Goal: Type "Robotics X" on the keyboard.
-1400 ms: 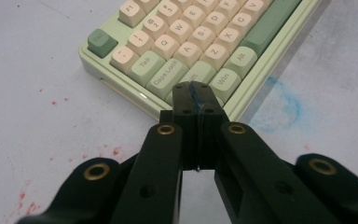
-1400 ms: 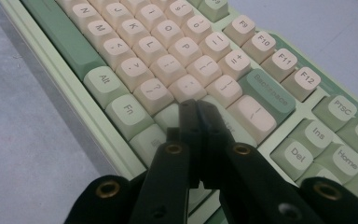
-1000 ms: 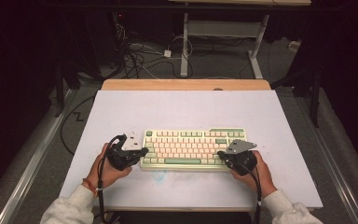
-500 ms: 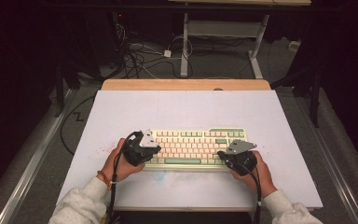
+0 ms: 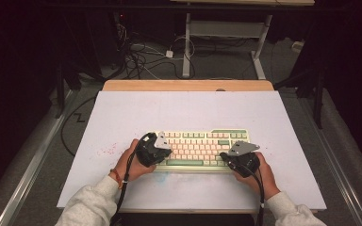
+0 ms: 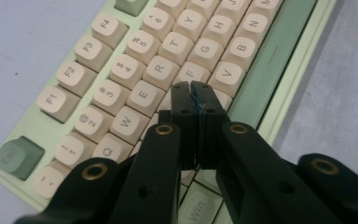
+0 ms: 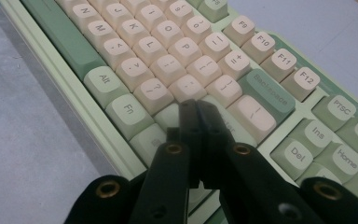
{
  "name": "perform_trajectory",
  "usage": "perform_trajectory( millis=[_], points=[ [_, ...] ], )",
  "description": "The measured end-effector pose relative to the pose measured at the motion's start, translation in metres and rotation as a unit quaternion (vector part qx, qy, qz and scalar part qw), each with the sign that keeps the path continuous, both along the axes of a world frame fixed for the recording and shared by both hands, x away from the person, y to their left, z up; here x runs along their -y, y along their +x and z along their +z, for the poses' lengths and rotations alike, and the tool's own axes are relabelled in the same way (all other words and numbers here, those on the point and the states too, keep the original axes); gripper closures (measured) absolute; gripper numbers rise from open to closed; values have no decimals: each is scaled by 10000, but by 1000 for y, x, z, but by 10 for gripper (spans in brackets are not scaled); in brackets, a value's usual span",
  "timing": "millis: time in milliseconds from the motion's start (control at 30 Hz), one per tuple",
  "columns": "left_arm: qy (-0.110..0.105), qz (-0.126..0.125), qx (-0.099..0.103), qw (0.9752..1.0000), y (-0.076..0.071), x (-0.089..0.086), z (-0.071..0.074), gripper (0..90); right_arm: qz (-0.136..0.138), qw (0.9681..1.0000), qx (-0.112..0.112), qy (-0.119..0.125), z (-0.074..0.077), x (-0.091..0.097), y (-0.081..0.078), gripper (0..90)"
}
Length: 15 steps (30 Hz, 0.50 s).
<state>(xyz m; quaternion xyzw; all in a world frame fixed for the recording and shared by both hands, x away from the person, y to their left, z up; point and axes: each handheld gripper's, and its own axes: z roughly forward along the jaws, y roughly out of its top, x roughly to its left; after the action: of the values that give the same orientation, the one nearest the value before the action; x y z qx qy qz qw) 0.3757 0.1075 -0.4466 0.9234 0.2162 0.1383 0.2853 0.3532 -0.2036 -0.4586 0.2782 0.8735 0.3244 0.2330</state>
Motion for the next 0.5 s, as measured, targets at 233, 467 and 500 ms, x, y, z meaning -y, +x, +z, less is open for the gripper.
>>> perform_trajectory(
  millis=[233, 467, 500],
  points=[
    [70, -11, 34, 10000, -1, 2, 0, 861, -10, 10000, 13, 3, 0, 0, 0, 900],
    [-122, 48, 175, 9998, -3, -5, 8, 861, -8, 10000, 30, 18, -1, 1, -1, 900],
    [-105, 48, 164, 9998, -3, -4, 7, 861, -1, 10000, 21, 20, 0, 1, -1, 900]
  ],
)
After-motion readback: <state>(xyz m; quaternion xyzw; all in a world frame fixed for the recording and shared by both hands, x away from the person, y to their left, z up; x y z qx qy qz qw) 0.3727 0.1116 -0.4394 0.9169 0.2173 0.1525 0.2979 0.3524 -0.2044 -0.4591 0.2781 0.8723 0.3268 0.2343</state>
